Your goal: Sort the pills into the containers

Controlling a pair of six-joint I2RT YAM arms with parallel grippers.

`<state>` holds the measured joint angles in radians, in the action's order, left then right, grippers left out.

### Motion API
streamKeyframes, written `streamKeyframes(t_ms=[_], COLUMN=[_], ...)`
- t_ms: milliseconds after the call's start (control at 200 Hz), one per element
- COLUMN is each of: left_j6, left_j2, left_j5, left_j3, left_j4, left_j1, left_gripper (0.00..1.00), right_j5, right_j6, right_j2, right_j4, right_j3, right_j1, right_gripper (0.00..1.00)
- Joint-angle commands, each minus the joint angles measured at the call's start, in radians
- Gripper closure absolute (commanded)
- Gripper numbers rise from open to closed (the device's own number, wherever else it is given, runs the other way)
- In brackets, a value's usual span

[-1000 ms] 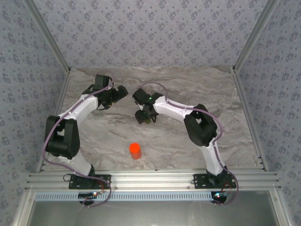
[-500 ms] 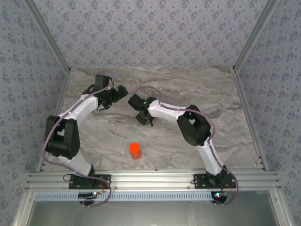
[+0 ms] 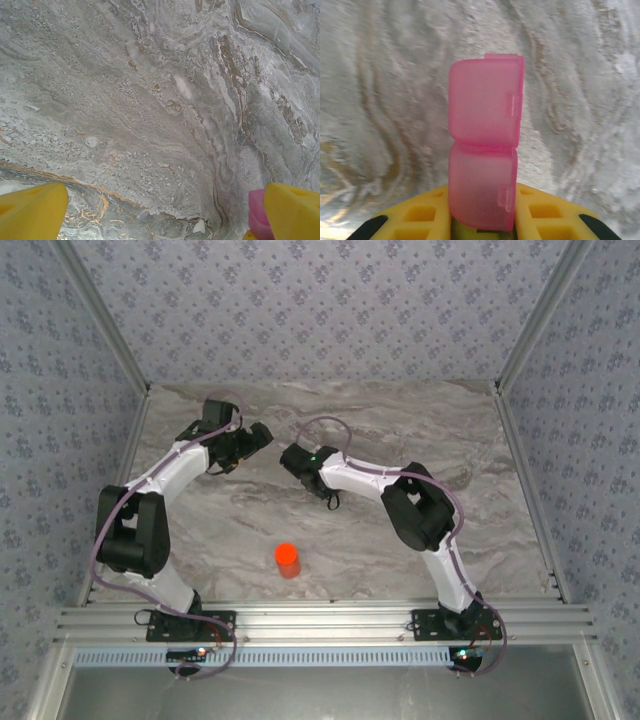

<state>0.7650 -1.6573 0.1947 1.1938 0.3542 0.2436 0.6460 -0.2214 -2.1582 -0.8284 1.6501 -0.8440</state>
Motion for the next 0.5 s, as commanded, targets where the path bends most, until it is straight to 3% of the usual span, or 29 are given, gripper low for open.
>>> streamKeyframes(t_ms=[0,105,190,495], left_j6=[0.014,0.018,0.019,0.016], left_j2=[-0.015,-0.015,-0.014,0.005], left_j5=[0.011,0.011,0.013,0.011], left_j3=[-0.003,-0.005,-0.005,-0.008], left_j4=[-0.026,-0.034,-0.037,-0.037], left_j1=[0.008,0.011,0.011,0.011], left_gripper=[0.00,0.00,0.00,0.00], right_j5=[0.127,0.129,0.104,-0.157], right_j6=[-0.036,-0.057,-0.063,-0.139], right_j2=[-0.028,-0.089,-0.106,-0.069], right_j4=[-0.107,-0.172,-0.189,-0.147], right_j3=[0.029,0.090,0.113,0.107], right_j1=[-0.028,-0.048,-0.072,-0.091], right_gripper=[0.70,0.50,0.43,0.42])
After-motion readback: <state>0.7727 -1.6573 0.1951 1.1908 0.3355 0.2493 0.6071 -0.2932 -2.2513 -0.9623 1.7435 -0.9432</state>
